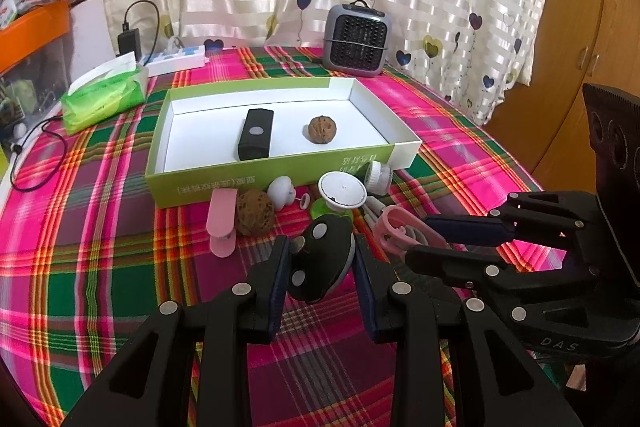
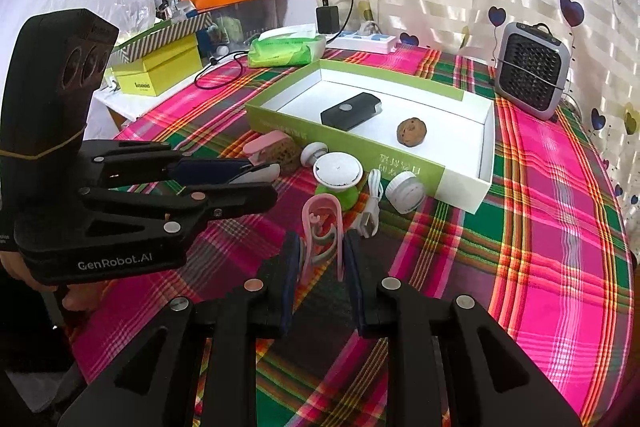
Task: Organize objects
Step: 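Lift the black disc with the left tool while the right tool lifts the pink clip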
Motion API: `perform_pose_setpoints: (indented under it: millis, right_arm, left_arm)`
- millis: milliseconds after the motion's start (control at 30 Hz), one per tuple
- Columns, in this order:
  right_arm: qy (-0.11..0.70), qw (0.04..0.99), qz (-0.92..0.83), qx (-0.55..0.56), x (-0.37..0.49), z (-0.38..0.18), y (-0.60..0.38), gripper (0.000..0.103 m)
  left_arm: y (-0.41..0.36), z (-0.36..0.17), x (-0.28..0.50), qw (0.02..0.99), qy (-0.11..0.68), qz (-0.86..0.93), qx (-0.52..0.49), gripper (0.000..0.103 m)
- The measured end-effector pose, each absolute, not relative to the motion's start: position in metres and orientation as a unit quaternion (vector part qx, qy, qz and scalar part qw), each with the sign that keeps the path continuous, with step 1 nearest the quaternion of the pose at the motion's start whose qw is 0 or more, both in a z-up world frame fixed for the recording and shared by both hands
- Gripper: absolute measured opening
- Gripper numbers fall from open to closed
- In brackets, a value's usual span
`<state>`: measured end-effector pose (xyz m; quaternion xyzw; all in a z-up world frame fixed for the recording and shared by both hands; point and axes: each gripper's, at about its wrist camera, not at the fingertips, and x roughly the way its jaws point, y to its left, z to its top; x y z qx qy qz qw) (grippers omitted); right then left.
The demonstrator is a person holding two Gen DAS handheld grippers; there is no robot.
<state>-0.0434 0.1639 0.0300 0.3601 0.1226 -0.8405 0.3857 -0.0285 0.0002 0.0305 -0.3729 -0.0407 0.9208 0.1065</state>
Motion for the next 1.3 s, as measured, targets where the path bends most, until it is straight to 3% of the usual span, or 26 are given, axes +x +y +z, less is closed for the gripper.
perform_pose_setpoints:
  millis: [1300]
  right_arm:
    - [0.115, 0.382, -0.854, 0.333, -0.056, 0.048, 0.158, 0.024]
  left_arm:
    - [0.0, 0.046, -0.035, 0.094, -0.038, 0.929, -0.357, 0.029]
